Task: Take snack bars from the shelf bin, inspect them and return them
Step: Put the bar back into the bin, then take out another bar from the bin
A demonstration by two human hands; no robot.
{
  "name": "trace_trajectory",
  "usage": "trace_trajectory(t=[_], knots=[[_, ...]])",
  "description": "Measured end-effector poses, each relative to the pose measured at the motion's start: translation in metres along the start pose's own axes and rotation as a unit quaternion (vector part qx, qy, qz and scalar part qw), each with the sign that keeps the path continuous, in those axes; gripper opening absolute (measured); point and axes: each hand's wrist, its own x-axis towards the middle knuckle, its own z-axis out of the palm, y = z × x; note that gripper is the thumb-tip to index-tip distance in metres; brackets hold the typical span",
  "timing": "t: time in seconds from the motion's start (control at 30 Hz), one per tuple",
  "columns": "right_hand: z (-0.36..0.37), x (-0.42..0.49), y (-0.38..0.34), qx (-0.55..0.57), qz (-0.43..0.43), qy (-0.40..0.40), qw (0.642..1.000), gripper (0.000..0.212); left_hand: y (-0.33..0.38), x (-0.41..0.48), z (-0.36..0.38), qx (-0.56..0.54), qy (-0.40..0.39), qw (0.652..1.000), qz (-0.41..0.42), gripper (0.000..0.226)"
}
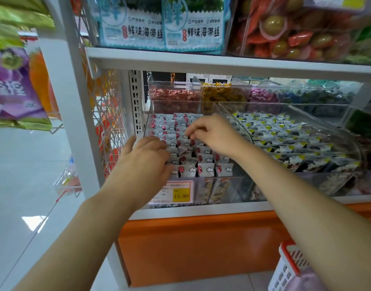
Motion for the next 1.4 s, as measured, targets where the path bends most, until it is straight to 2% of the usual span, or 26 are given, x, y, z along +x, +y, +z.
trace_trajectory(t=[0.13,0.23,0.33,0.43,0.57,0.67,0.77,0.9,1.0,1.07,1.2,1.4], knots=[[0.011,0.014,0.001,-0.206,-0.046,-0.054,0.976,0.019,-0.001,0.0,0.0,-0.015,0.004,1.0,-0.002,0.033],[0.018,0.018,-0.003,-0.234,-0.056,-0.06,0.969,0.017,-0.001,-0.001,-0.001,-0.022,0.009,1.0,-0.002,0.033],[0.012,0.015,-0.005,-0.151,-0.056,-0.03,0.986,0.01,-0.001,-0.001,-0.002,-0.026,0.02,0.999,-0.002,0.033],[-0.002,0.006,-0.006,-0.034,-0.052,0.062,0.996,0.007,0.0,-0.002,-0.004,-0.048,0.057,0.997,-0.003,0.031],[-0.023,-0.019,-0.008,0.046,-0.03,0.235,0.97,0.007,0.006,-0.001,-0.01,-0.066,0.129,0.989,-0.024,0.033],[-0.028,-0.043,-0.005,0.178,0.002,0.295,0.939,0.007,0.015,-0.001,-0.014,-0.101,0.159,0.982,-0.028,0.038],[-0.025,-0.065,-0.001,0.324,0.039,0.297,0.897,0.013,0.026,0.0,-0.012,-0.248,0.123,0.959,-0.054,0.045],[-0.017,-0.083,0.006,0.439,0.065,0.272,0.854,0.014,0.035,0.002,-0.009,-0.459,0.08,0.879,-0.104,0.019],[-0.014,-0.089,0.012,0.473,0.067,0.23,0.848,0.015,0.036,0.002,-0.009,-0.557,0.067,0.814,-0.152,0.014],[-0.013,-0.091,0.016,0.47,0.07,0.213,0.854,0.019,0.036,0.002,-0.008,-0.588,0.056,0.788,-0.173,0.016],[-0.011,-0.094,0.017,0.452,0.092,0.236,0.855,0.013,0.036,0.004,-0.004,-0.618,0.041,0.762,-0.188,0.018],[-0.013,-0.094,0.016,0.539,0.139,0.221,0.801,0.014,0.037,0.006,0.001,-0.623,0.045,0.759,-0.184,0.015]])
